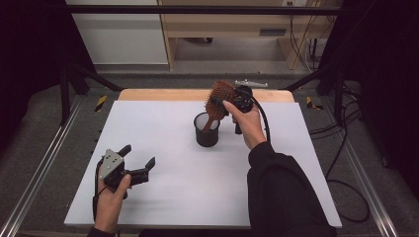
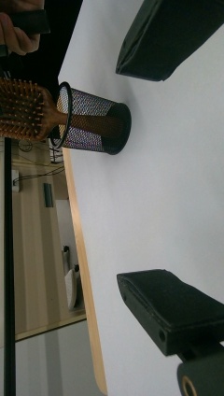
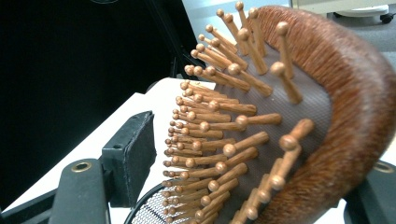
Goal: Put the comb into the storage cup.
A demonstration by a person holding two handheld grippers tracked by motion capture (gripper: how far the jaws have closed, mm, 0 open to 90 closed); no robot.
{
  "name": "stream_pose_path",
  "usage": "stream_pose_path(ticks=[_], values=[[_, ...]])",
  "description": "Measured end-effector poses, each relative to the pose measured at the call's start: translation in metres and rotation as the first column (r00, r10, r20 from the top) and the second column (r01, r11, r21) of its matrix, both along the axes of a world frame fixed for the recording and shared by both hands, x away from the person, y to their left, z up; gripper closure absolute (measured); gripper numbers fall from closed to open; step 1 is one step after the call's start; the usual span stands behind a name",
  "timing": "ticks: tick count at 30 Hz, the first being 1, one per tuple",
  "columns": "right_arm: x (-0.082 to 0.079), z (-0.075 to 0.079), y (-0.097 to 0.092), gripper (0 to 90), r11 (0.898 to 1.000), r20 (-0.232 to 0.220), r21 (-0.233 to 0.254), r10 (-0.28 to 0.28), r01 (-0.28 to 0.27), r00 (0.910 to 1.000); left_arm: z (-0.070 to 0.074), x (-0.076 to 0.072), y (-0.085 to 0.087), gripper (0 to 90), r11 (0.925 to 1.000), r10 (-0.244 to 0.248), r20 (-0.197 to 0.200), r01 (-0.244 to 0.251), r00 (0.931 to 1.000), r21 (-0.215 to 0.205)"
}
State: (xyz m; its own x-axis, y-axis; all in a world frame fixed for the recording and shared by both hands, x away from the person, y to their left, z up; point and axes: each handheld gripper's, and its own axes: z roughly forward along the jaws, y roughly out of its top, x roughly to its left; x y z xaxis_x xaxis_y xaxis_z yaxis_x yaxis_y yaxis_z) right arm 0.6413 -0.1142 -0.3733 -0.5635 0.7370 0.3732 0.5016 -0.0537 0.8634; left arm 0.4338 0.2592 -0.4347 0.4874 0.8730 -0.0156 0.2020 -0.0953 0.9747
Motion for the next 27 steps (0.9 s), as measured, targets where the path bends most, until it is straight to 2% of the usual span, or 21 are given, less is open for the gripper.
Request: stream_pose_path(ticks=[12,27], values=[[0.0003,-0.0011,0.0019,14.2,1.000,-0.012,-0.020,-0.014,0.014,0.9998,-0.0002,0.0002,-0.0002,2.4,1.0000,-0.002,-0.002,0.002,1.0000,0.000],[-0.0032,0.0019,0.0010,10.3,1.000,0.000,-0.017,-0.005,0.005,1.0000,-0.0001,0.0000,-0.0004,2.4,1.0000,-0.002,-0.001,0.002,1.0000,0.001]])
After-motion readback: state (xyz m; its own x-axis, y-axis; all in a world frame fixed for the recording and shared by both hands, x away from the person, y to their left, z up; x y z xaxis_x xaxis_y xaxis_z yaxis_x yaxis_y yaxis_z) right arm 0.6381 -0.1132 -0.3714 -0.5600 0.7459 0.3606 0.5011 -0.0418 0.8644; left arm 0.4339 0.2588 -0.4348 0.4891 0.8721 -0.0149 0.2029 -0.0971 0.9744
